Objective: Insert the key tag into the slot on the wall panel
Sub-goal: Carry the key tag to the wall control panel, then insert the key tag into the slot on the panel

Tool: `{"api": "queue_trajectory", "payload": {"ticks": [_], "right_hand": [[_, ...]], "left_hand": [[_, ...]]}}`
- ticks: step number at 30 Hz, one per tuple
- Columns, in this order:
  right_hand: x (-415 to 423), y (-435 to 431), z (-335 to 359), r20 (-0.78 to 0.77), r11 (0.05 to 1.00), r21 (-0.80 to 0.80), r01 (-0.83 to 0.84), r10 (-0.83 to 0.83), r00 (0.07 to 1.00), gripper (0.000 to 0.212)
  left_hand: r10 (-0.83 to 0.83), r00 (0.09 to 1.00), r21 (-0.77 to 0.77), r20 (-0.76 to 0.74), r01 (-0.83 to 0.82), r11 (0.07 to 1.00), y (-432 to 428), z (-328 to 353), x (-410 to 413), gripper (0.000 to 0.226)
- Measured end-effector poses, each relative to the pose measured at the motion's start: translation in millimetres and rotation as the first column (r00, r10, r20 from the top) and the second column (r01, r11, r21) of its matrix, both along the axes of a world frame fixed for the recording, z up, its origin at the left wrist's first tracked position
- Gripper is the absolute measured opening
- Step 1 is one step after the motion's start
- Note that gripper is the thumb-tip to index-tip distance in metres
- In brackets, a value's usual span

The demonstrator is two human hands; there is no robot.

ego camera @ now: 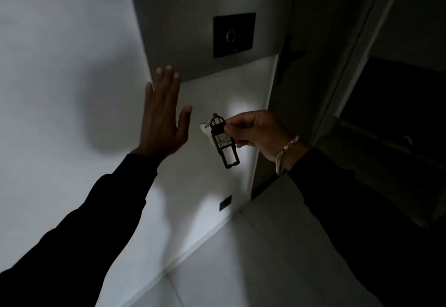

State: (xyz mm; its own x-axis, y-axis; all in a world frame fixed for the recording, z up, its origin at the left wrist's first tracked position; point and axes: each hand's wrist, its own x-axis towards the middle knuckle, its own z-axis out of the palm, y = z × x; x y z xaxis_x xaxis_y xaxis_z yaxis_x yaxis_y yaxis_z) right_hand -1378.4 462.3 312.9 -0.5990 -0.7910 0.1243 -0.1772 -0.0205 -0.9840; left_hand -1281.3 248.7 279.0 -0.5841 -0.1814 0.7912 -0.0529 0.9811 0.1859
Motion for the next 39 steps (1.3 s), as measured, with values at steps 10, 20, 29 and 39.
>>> {"api": "queue_trajectory", "payload": {"ticks": [10, 20, 29, 39], "right_hand": [[-156.8, 22.4, 60.5, -0.2, 0.993, -0.002, -0.115, 0.112, 0.973, 0.01], [-243.2, -55.8, 106.0, -0.476, 0.984, -0.143, -0.109, 0.028, 0.879, 0.02], [-297.7, -107.6, 151.2, -0.493, 0.898, -0.367, -0.241, 0.032, 0.869, 0.017], [-331.4, -135.2, 151.4, -0.486, 0.855, -0.4, -0.329, 0.106, 0.867, 0.016]], "left_hand": [[0.174, 0.984, -0.064, -0.032, -0.176, 0.982, 40.8, 45.1, -109.0, 0.062], [0.361, 0.917, -0.182, -0.171, -0.389, 0.903, -17.4, 91.2, -176.4, 0.063], [0.53, 0.791, -0.459, -0.307, -0.611, 0.645, -48.0, 101.5, -210.1, 0.058], [0.671, 0.625, -0.365, -0.399, -0.779, 0.509, -48.6, 99.9, -221.0, 0.066]]}}
